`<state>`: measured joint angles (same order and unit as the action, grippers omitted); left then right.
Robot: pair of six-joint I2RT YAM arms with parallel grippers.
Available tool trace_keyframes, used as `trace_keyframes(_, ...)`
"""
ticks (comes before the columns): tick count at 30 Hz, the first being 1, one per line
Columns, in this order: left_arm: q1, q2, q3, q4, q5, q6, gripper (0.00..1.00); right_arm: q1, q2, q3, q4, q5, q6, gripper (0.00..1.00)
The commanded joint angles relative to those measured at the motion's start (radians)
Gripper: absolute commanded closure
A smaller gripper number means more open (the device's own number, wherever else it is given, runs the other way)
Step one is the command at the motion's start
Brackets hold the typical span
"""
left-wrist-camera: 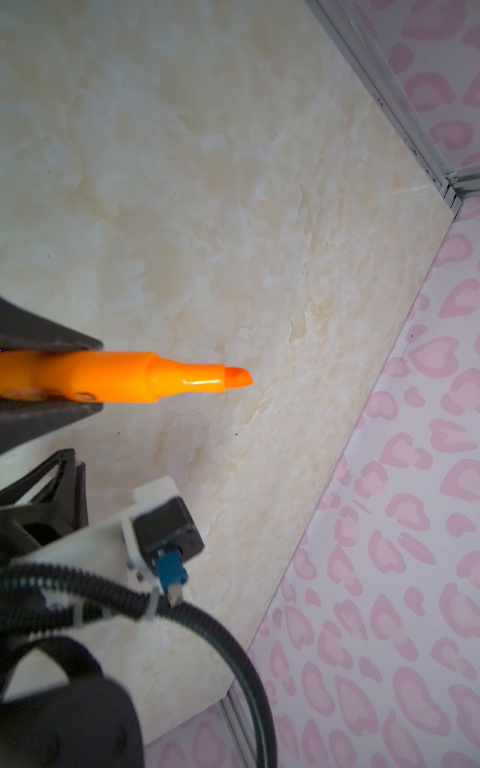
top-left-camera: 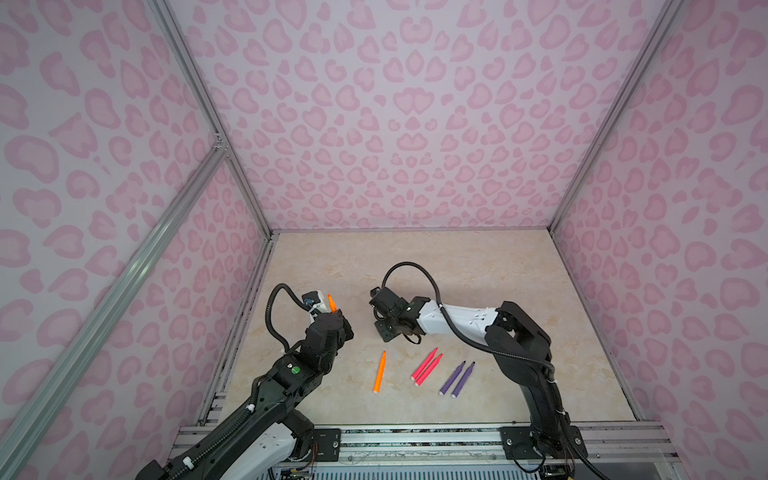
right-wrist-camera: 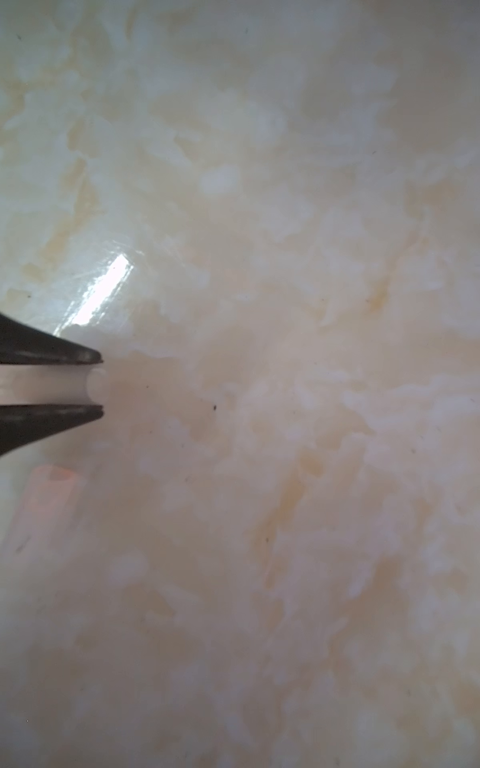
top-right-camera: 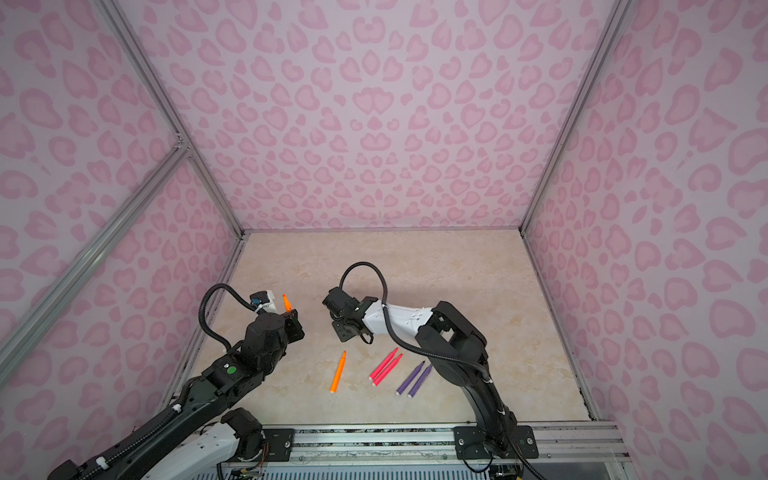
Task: Insert the pens into the pen caps
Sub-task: 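Lift the cap with the right gripper while the left holds the highlighter upright, then move the held cap above the highlighter tip with the right gripper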
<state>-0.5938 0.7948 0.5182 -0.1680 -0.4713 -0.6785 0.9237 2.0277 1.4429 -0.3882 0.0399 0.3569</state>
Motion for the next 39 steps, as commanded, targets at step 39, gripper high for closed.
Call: trace_keyframes(39,-0.285,0.230,0.046,0.409,0.397,0.284,0.96,-0.154,-0.731,-0.463,0.552,0.056,0.387,1.00)
